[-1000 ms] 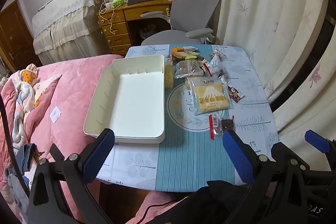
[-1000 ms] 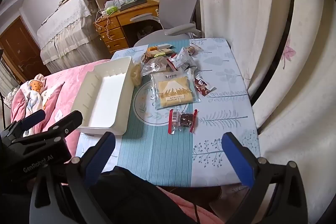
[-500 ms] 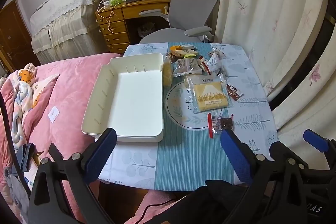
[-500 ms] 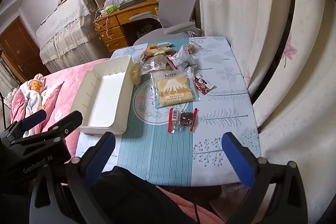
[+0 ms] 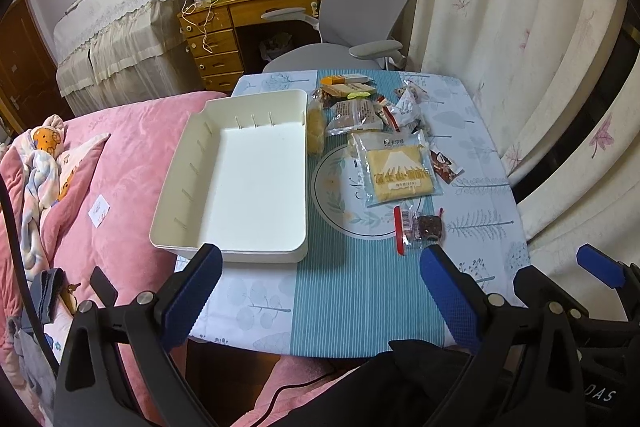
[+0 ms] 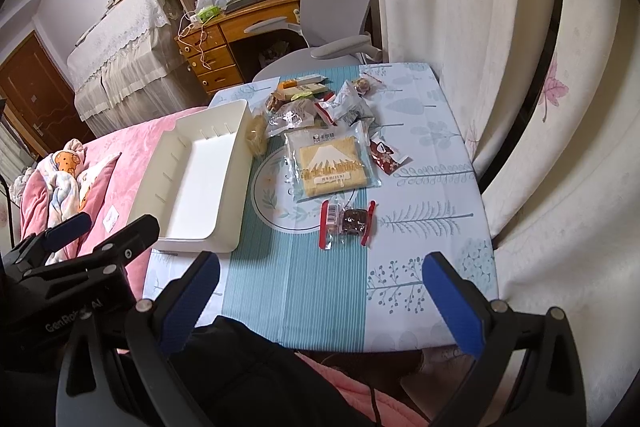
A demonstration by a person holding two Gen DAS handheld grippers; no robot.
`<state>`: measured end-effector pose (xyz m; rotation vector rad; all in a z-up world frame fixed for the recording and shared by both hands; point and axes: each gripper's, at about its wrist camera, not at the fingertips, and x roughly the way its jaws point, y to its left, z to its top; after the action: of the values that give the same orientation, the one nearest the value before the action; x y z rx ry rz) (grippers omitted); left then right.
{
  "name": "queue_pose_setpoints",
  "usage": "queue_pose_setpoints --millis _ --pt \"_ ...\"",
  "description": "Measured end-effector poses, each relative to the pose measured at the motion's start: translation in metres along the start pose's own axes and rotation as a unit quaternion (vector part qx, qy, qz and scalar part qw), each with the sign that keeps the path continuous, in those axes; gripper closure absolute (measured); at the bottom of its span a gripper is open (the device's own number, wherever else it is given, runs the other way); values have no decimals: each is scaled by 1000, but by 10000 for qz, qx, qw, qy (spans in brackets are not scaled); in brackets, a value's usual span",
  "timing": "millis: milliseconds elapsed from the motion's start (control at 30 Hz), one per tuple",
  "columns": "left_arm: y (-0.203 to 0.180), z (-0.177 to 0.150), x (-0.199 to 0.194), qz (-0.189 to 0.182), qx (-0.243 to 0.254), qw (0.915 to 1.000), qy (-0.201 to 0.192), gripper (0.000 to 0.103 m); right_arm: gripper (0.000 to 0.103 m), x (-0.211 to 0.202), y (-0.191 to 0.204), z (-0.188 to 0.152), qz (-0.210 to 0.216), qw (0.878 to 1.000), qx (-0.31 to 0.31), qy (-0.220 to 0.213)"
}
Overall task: Organize snacks
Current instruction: 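Move both tools over the table toward the snack packets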
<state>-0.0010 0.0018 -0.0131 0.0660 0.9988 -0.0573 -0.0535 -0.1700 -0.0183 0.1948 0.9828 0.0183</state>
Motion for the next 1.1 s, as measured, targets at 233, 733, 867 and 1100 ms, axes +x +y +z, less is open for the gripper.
queue_pose_setpoints --millis 233,733,867,1100 --pt "3 -1 3 -56 -33 9999 87 4 1 3 -3 2 -11 9999 -1 112" --pt "-3 -4 7 -266 -74 9995 153 7 1 3 -8 1 -87 9996 45 278" --pt "-4 -3 6 -321 -73 9994 119 7 1 3 -9 2 -94 9996 45 261" --pt "-2 13 8 -519 41 9986 -45 7 1 2 -13 8 -209 9996 159 119"
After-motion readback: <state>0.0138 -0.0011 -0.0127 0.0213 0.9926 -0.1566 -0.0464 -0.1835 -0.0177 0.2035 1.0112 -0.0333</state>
